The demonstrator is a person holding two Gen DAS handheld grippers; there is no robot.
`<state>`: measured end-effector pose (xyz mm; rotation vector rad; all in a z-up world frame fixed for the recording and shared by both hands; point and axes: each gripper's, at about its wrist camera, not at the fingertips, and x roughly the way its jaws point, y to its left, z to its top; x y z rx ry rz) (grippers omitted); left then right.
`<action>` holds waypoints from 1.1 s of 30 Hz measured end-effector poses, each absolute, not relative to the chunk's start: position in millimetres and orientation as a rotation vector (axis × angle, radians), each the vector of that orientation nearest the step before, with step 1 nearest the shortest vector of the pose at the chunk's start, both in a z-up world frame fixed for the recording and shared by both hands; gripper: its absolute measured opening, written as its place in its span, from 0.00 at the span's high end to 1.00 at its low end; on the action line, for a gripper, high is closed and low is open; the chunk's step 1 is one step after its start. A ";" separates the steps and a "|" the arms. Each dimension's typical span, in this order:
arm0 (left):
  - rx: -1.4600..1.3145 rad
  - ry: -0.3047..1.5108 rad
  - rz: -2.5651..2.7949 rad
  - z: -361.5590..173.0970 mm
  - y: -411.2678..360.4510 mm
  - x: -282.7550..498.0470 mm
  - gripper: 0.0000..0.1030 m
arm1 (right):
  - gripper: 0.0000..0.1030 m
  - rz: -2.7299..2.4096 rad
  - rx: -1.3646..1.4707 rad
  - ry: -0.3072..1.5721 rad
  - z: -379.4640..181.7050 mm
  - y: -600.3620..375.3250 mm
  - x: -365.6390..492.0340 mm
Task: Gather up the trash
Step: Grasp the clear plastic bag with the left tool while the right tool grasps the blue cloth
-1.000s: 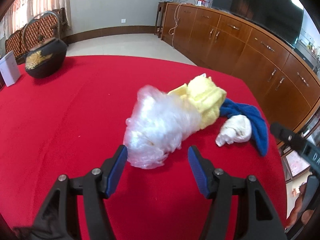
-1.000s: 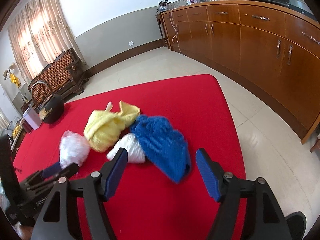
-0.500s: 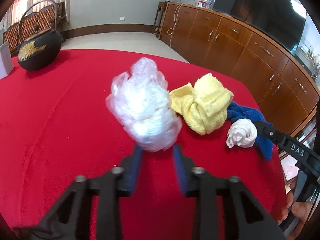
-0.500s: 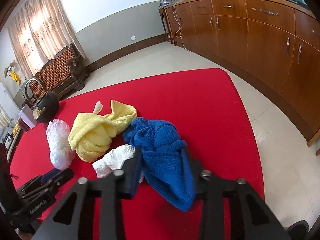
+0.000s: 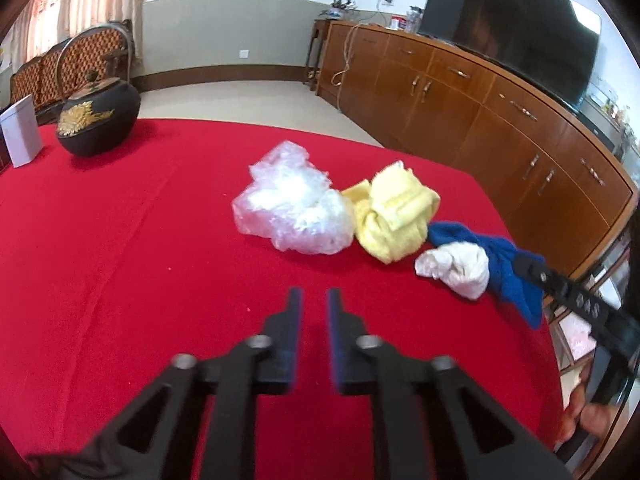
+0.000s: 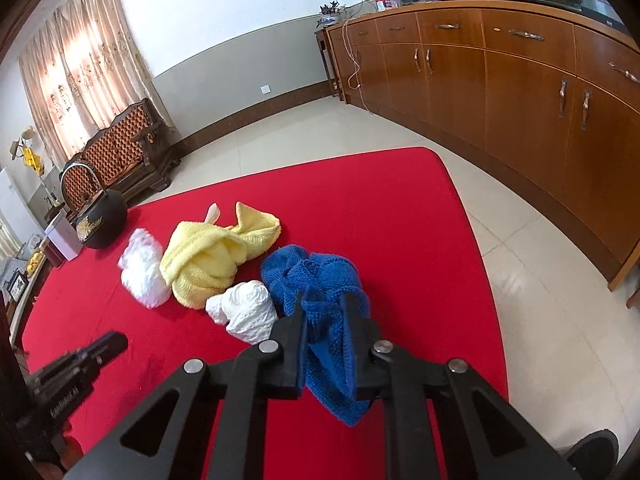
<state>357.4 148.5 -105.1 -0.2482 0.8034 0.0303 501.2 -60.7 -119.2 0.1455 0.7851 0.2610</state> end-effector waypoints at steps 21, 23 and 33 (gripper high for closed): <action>-0.323 0.839 0.056 -122.6 166.4 429.6 0.30 | 0.29 0.265 0.185 0.790 -118.7 -61.8 544.5; -0.337 0.829 0.038 -126.2 167.4 426.1 0.41 | 0.29 0.281 0.187 0.811 -126.5 -58.7 544.9; -0.321 0.780 0.037 -115.7 167.0 406.4 0.62 | 0.64 0.275 0.147 0.823 -136.5 -50.4 538.4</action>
